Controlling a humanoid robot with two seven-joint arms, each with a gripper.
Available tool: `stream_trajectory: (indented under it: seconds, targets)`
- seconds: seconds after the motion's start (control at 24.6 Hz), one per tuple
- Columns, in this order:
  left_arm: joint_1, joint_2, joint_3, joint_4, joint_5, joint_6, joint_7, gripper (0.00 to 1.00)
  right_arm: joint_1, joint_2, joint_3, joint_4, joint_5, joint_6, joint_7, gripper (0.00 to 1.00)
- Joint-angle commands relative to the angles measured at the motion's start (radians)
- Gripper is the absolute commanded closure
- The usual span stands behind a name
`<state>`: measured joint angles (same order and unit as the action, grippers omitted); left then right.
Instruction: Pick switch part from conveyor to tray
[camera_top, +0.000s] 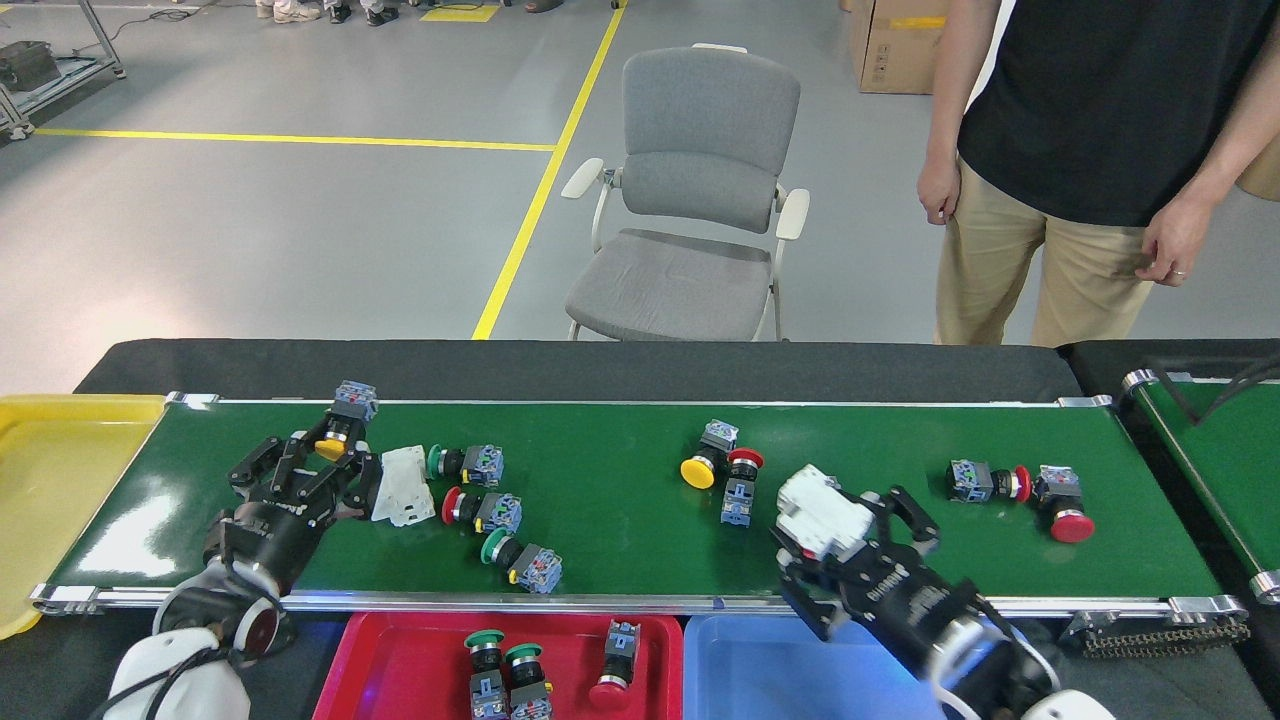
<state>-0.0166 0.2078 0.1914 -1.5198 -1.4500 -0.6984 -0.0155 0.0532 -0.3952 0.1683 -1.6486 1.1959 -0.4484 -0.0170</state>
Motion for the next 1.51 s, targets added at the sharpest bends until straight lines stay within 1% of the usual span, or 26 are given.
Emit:
stream_trajectory:
  seconds: [0.0,0.04,0.08,0.12,0.16,0.2,0.33,0.37,0.41,0.49,0.53,0.57,0.61,0.65,0.69,0.73,0.81,0.85,0.94,1.02,1.06,1.14,1.22,1.3,1.38,1.47]
  targets:
    - [0.095,0.022,0.019,-0.097,0.043,-0.087,0.002,0.70,0.050,-0.001,-0.124,-0.023,-0.005,-0.220,-0.043,0.72]
    - [0.158,0.022,0.026,-0.135,0.054,-0.087,0.000,0.59,0.088,0.015,-0.187,-0.019,-0.005,-0.289,-0.044,0.49]
    - [0.204,0.022,0.028,-0.157,0.054,-0.087,0.000,0.45,0.128,0.038,-0.234,-0.014,-0.005,-0.332,-0.044,0.30]
    - [0.240,0.015,0.029,-0.171,0.054,-0.087,0.000,0.15,0.169,0.064,-0.276,-0.014,-0.005,-0.337,-0.044,0.14]
    - [0.256,0.007,0.033,-0.175,0.054,-0.087,0.000,0.00,0.192,0.075,-0.299,-0.016,-0.007,-0.337,-0.046,0.04]
    - [0.270,0.005,0.048,-0.177,0.057,-0.087,0.002,0.00,0.223,0.082,-0.337,-0.017,-0.013,-0.337,-0.051,0.02]
    - [0.276,0.004,0.080,-0.174,0.057,-0.087,0.002,0.00,0.281,0.093,-0.443,-0.002,-0.071,-0.337,-0.047,0.02]
    - [0.274,0.002,0.083,-0.171,0.059,-0.087,0.002,0.00,0.286,0.113,-0.458,0.006,-0.076,-0.337,-0.044,0.02]
    - [0.273,-0.002,0.097,-0.169,0.057,-0.087,0.002,0.00,0.286,0.151,-0.477,0.009,-0.076,-0.337,-0.041,0.02]
    - [0.268,-0.034,0.166,-0.168,0.049,-0.087,0.002,0.00,0.287,0.268,-0.513,0.004,-0.062,-0.317,-0.032,0.03]
    - [0.265,-0.067,0.192,-0.158,0.034,-0.069,0.000,0.00,0.283,0.342,-0.515,-0.004,-0.061,-0.194,-0.024,0.06]
    - [0.262,-0.087,0.198,-0.155,0.003,0.076,0.002,0.00,0.281,0.391,-0.513,-0.008,-0.059,-0.088,-0.023,0.06]
    - [0.260,-0.082,0.194,-0.154,-0.029,0.198,0.005,0.00,0.280,0.426,-0.513,-0.017,-0.058,0.017,-0.023,0.07]
    - [0.259,-0.076,0.194,-0.151,-0.049,0.260,0.005,0.00,0.272,0.437,-0.512,-0.025,-0.048,0.114,-0.023,0.07]
    - [0.248,-0.074,0.195,-0.146,-0.053,0.269,0.005,0.00,0.261,0.443,-0.509,-0.027,-0.027,0.192,-0.023,0.07]
    - [0.244,-0.074,0.198,-0.143,-0.055,0.272,0.005,0.00,0.252,0.446,-0.503,-0.028,-0.005,0.234,-0.023,0.08]
    - [0.218,-0.074,0.200,-0.129,-0.056,0.277,0.005,0.00,0.224,0.477,-0.447,-0.030,0.060,0.350,-0.020,0.08]
    - [0.199,-0.074,0.200,-0.114,-0.056,0.277,0.003,0.00,0.217,0.478,-0.424,-0.030,0.076,0.395,-0.008,0.08]
    - [0.144,-0.073,0.200,-0.057,-0.058,0.277,0.000,0.00,0.183,0.472,-0.403,-0.034,0.079,0.435,0.054,0.08]
    - [0.089,-0.067,0.200,0.017,-0.058,0.277,-0.017,0.00,0.136,0.446,-0.400,-0.033,0.080,0.433,0.088,0.06]
    - [0.035,-0.050,0.201,0.067,-0.058,0.277,-0.050,0.00,0.111,0.418,-0.392,-0.033,0.080,0.432,0.091,0.03]
    - [-0.043,-0.028,0.201,0.150,-0.058,0.277,-0.098,0.00,0.091,0.378,-0.360,-0.031,0.080,0.428,0.092,0.03]
    - [-0.111,-0.016,0.200,0.239,-0.058,0.278,-0.106,0.00,0.067,0.358,-0.313,-0.025,0.085,0.433,0.095,0.03]
    - [-0.154,-0.004,0.198,0.294,-0.058,0.278,-0.106,0.00,0.045,0.357,-0.259,-0.022,0.091,0.441,0.117,0.03]
    - [-0.178,0.010,0.198,0.334,-0.058,0.283,-0.107,0.00,0.016,0.360,-0.236,-0.014,0.119,0.441,0.154,0.03]
    - [-0.192,0.027,0.192,0.366,-0.059,0.313,-0.106,0.00,-0.022,0.366,-0.220,0.029,0.142,0.441,0.178,0.03]
